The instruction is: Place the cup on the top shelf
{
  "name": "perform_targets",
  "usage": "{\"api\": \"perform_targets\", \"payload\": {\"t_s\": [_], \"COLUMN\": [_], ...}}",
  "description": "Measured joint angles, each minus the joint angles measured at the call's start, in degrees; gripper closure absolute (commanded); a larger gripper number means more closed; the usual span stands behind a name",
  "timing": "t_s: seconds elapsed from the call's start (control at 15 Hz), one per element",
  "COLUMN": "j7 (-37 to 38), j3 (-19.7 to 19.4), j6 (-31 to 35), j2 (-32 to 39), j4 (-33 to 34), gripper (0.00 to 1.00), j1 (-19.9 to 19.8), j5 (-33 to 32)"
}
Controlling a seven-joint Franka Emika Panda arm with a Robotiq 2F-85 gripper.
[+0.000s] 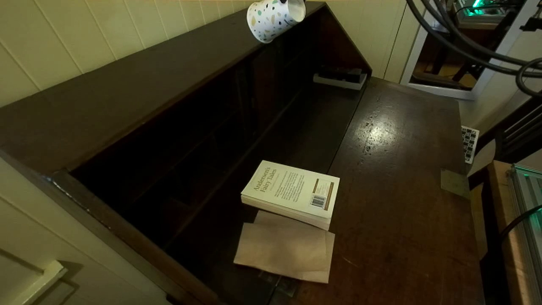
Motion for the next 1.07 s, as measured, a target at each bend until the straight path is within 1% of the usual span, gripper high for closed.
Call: {"api": "perform_targets", "payload": {"t_s": [0.27,0.47,1.07], "j7": [-1.95,-4.90,-11.74], "j3": [-0.08,-0.13,-0.50], "j6": [-0.01,0.04,0.04], "j2": [-0.78,-0.71,1.94], "j4": [0.39,0.58,1.81], "gripper": [0.66,0.66,0.66], "j1": [0.00,0.00,-0.01], "j5": [2.33,5.37,13.11]}}
